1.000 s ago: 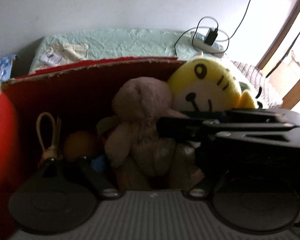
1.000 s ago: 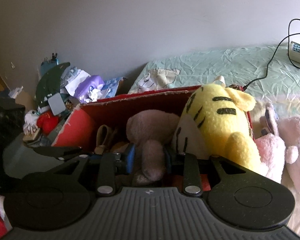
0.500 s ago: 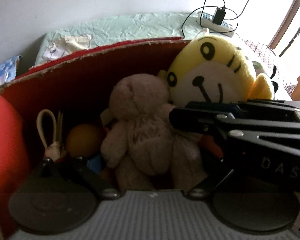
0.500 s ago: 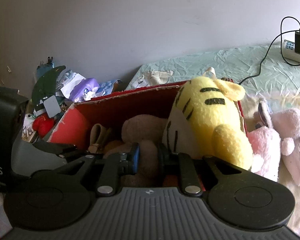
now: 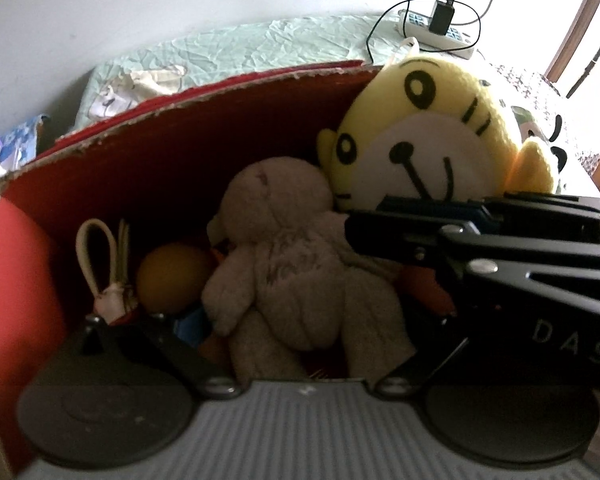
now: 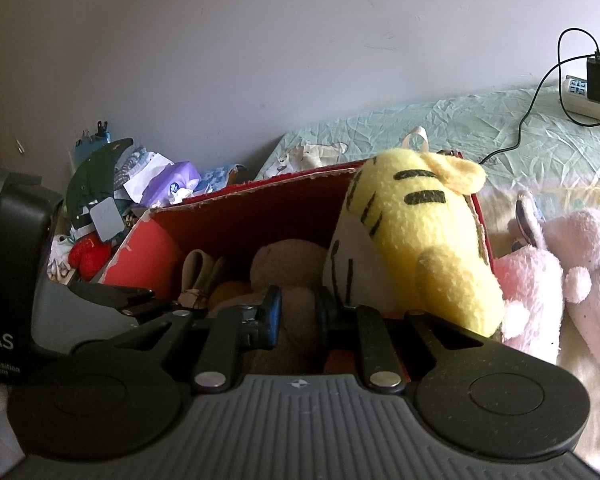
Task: Organize objects
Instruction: 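Lower the teddy bear into the red box beside the tiger plush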
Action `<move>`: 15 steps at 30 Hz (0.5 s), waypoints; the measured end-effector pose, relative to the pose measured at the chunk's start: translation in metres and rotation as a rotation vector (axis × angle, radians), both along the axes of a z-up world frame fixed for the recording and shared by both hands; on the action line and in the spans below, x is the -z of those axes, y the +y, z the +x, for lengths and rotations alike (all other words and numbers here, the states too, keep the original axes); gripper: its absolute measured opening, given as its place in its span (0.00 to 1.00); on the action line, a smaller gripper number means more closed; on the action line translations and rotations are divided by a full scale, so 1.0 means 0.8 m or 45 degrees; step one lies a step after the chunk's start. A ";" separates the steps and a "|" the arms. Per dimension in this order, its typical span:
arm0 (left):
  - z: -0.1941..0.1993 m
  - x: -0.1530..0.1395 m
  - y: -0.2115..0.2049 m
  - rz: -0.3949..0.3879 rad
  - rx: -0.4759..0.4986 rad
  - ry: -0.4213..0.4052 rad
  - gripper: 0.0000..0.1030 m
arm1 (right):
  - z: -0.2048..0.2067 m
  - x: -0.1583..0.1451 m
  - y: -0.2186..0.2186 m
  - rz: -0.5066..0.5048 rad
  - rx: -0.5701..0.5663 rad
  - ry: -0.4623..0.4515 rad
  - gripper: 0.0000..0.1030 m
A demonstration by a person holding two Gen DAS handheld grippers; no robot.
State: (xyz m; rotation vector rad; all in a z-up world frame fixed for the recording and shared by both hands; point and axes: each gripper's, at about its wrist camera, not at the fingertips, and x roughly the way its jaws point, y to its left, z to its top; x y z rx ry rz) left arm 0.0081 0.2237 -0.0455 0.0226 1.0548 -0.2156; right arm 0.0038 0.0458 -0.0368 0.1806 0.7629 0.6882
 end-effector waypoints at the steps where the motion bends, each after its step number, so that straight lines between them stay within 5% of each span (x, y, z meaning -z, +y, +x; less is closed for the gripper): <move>1: 0.000 0.000 0.000 0.002 0.002 0.002 0.93 | 0.000 0.000 0.000 0.000 0.000 0.001 0.17; 15: -0.002 -0.001 -0.006 0.037 0.041 0.007 0.96 | -0.003 -0.001 -0.001 0.003 0.003 0.004 0.18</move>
